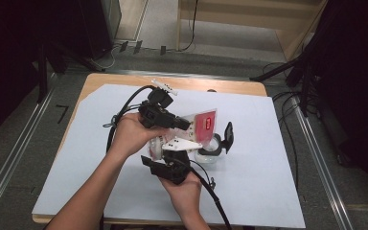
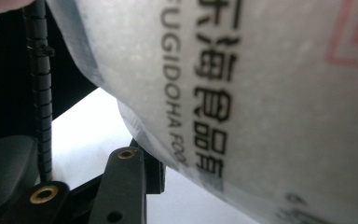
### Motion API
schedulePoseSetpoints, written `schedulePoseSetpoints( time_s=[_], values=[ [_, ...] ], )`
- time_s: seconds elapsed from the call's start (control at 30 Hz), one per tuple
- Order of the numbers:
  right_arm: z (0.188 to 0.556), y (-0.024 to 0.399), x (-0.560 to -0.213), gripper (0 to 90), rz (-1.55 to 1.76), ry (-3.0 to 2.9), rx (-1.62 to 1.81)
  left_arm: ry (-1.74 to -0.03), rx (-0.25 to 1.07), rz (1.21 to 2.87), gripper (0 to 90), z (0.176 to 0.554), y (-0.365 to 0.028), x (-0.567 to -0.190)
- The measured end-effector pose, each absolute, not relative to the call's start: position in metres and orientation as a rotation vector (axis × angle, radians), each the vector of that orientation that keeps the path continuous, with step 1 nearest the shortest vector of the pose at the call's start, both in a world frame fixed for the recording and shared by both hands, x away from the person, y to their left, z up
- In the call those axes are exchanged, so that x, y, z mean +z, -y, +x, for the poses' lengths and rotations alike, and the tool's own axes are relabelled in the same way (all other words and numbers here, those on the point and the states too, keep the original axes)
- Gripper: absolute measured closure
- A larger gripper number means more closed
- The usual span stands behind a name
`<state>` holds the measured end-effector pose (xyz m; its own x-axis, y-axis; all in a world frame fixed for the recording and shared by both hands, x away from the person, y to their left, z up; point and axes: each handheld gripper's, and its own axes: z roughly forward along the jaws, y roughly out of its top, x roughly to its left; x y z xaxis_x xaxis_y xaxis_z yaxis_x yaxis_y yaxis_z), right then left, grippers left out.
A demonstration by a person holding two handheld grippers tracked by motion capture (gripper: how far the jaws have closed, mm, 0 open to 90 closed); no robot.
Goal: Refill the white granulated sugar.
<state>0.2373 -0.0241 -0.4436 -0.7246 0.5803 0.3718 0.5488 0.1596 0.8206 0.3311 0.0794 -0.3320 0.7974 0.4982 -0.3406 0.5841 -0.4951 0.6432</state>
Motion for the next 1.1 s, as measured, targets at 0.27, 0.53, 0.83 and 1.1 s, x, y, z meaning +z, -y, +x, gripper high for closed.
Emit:
schedulePoseSetpoints(
  time_s=[0.27,0.53,0.83,1.1],
  values=[
    [0.2387,0.0245,-0.4408,62.6,1.161,-2.363,1.655,-0.788,-0.139,2.163,82.4,0.3328,-0.0790,-0.3328],
    [0.2406,0.0247,-0.4410,62.7,1.158,-2.359,1.675,-0.800,-0.131,2.154,79.9,0.3335,-0.0789,-0.3333],
    [0.2411,0.0231,-0.4410,62.7,1.149,-2.370,1.671,-0.826,-0.133,2.168,85.0,0.3347,-0.0796,-0.3334],
    [0.2414,0.0235,-0.4420,62.7,1.139,-2.381,1.672,-0.828,-0.152,2.183,85.2,0.3357,-0.0785,-0.3335]
  ],
)
